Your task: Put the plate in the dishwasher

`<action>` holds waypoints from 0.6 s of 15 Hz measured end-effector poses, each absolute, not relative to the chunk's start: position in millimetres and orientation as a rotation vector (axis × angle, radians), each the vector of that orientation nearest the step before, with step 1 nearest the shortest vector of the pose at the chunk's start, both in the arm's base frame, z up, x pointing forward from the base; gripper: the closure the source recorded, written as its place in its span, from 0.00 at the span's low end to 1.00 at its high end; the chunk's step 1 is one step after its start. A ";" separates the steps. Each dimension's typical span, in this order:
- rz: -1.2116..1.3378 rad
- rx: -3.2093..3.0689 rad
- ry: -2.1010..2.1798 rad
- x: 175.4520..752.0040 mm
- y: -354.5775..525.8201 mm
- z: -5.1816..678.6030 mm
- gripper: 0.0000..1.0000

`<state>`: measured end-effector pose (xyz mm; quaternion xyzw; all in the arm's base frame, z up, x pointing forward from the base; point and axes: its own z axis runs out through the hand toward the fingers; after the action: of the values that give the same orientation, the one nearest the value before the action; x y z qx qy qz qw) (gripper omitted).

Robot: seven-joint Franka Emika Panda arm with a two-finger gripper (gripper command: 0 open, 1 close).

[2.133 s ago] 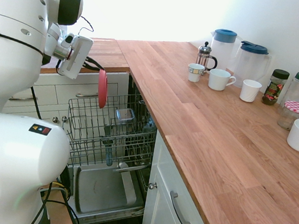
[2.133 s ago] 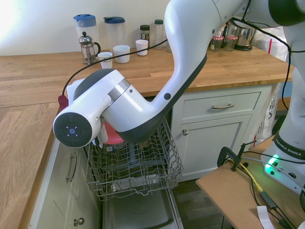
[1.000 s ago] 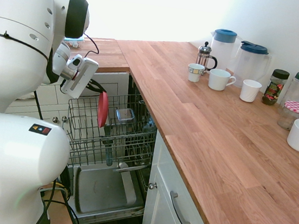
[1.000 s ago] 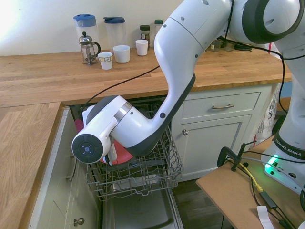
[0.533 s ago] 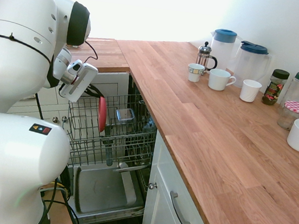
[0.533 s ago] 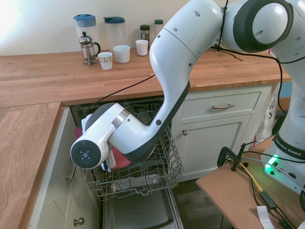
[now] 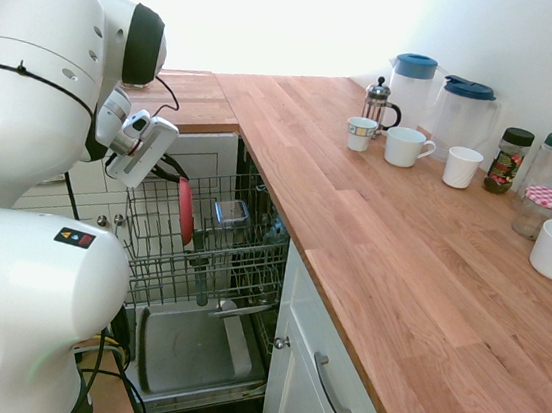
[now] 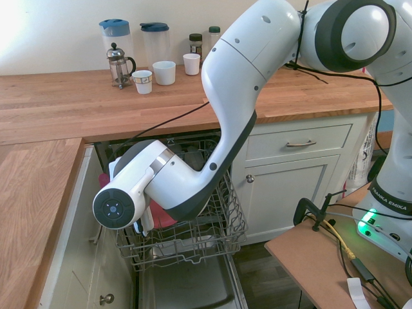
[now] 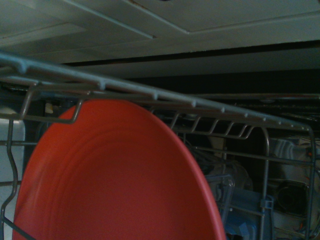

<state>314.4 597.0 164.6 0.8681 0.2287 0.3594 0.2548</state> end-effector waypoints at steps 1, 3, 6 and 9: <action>0.976 2.362 0.619 314.5 596.9 163.3 0.00; 0.980 2.372 0.612 314.0 597.4 162.6 0.00; 0.990 2.389 0.598 313.2 598.7 163.3 0.00; 1.024 2.421 0.569 309.7 603.8 176.3 0.00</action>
<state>309.7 603.8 176.3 0.8772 0.2061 0.3711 0.2241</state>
